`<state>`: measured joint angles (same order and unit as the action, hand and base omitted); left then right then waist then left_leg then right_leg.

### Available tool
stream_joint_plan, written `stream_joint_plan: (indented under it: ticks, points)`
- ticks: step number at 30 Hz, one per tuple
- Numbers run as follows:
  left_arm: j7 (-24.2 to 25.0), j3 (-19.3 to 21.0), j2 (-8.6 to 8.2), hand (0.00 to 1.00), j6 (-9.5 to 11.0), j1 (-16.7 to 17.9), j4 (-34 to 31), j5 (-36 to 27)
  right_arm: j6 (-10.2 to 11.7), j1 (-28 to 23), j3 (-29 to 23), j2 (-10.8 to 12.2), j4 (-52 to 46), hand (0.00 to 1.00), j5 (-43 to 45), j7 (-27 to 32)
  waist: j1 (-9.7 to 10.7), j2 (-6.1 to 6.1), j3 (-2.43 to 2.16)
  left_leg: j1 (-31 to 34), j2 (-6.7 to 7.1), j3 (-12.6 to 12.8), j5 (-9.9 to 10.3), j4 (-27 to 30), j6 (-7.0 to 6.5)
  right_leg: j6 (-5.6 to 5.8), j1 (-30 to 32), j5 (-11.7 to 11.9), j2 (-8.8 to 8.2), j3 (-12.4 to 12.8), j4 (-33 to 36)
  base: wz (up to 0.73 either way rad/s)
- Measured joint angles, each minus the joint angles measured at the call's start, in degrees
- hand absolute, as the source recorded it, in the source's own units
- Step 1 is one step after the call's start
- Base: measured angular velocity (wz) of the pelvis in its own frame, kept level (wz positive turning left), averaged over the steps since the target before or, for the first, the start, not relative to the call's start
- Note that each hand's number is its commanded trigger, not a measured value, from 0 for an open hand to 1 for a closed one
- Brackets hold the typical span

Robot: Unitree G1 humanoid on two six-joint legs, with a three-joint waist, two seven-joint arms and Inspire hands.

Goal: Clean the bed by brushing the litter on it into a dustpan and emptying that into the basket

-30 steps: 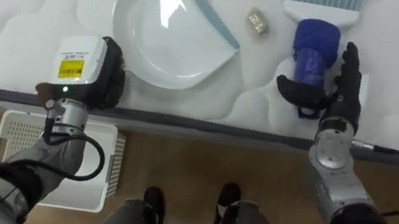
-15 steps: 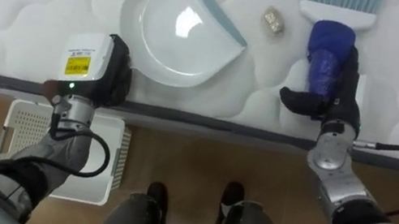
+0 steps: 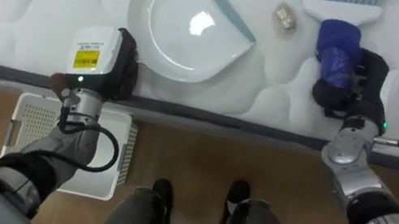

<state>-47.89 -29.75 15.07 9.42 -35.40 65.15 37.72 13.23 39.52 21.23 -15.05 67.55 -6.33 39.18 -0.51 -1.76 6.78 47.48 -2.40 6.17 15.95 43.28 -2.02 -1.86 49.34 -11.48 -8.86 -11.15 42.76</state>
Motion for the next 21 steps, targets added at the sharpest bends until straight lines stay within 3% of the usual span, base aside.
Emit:
stream_joint_plan:
  ticks: [7,21]
  points:
    - [-0.4,-1.0,-0.11,1.0,-0.7,-0.2,-0.7,-0.1,-2.1,0.2,0.0,-0.9,0.1,1.0,-0.7,2.0,-1.0,-0.07,0.03,-0.1,-0.26,0.0,0.2,-0.6,0.38,-0.07,0.2,0.0,0.41,0.0,-0.1,0.0]
    - [-0.5,-2.1,-0.11,1.0,-1.9,-0.3,-2.3,-1.1,-2.9,0.0,0.0,-0.7,0.0,1.0,-2.5,1.3,-1.1,-0.22,-0.06,-0.2,-0.74,-0.1,0.4,-0.4,0.69,-0.21,-0.2,-0.1,0.99,-0.1,-0.1,0.0]
